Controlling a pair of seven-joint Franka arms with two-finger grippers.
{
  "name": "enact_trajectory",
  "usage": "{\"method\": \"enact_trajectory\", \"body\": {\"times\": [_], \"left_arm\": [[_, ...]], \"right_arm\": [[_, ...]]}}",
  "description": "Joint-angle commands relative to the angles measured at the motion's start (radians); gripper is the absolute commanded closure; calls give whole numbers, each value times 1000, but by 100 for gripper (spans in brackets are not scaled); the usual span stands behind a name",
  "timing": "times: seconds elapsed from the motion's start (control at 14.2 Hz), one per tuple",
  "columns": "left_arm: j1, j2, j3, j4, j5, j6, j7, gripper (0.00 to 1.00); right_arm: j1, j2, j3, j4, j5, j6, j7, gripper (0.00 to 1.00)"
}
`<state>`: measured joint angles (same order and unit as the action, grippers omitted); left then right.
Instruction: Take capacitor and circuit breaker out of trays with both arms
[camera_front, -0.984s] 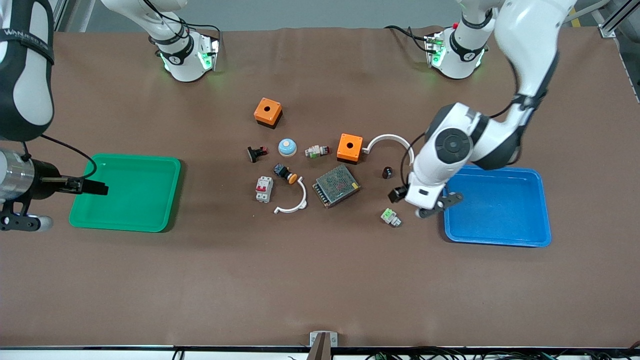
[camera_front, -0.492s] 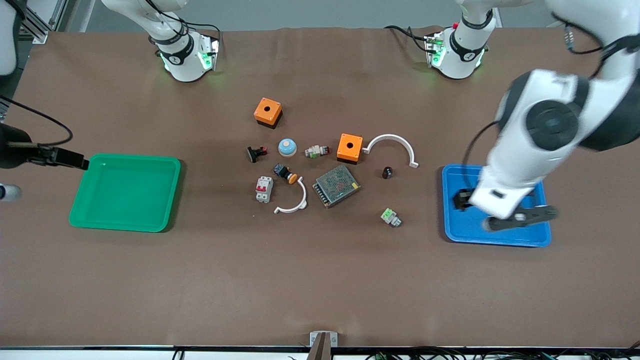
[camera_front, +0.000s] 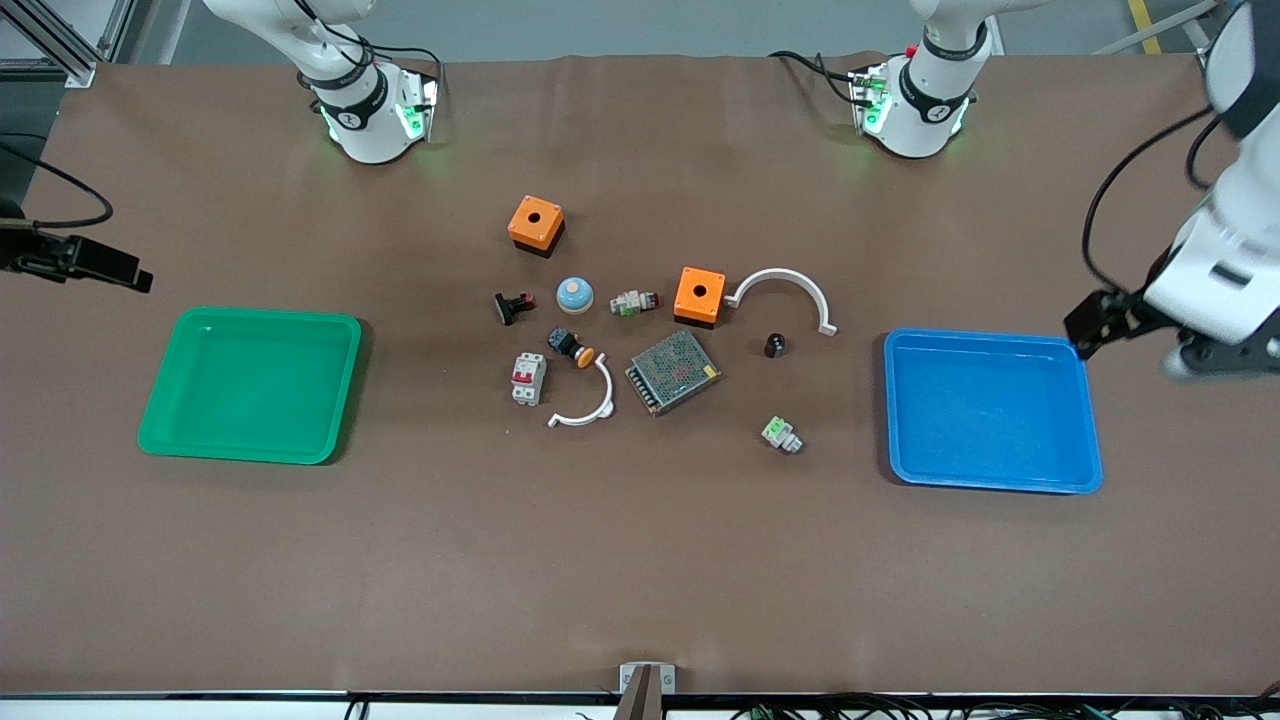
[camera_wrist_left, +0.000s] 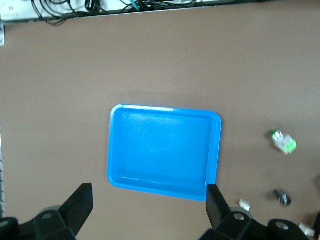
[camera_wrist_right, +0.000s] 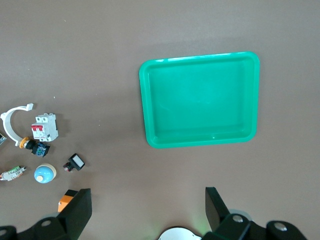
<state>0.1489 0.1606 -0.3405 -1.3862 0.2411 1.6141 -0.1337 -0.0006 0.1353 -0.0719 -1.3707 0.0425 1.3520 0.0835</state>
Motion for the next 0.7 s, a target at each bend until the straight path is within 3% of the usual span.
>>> {"method": "enact_trajectory", "body": {"times": [0.0, 0.14, 0.21, 0.63], "left_arm": [[-101, -143, 156, -121, -83, -38, 106, 0], [-129, -191, 256, -157, -223, -97, 106, 0], [-134, -217, 268, -184, -248, -105, 105, 0], [-160, -354, 265, -313, -253, -91, 43, 0]], "right_arm": [[-27, -74, 20, -83, 2, 21, -8, 0], [-27, -111, 20, -105, 2, 21, -8, 0], [-27, -132, 20, -122, 2, 24, -7, 0], [-25, -192, 24, -175, 4, 42, -7, 0]]}}
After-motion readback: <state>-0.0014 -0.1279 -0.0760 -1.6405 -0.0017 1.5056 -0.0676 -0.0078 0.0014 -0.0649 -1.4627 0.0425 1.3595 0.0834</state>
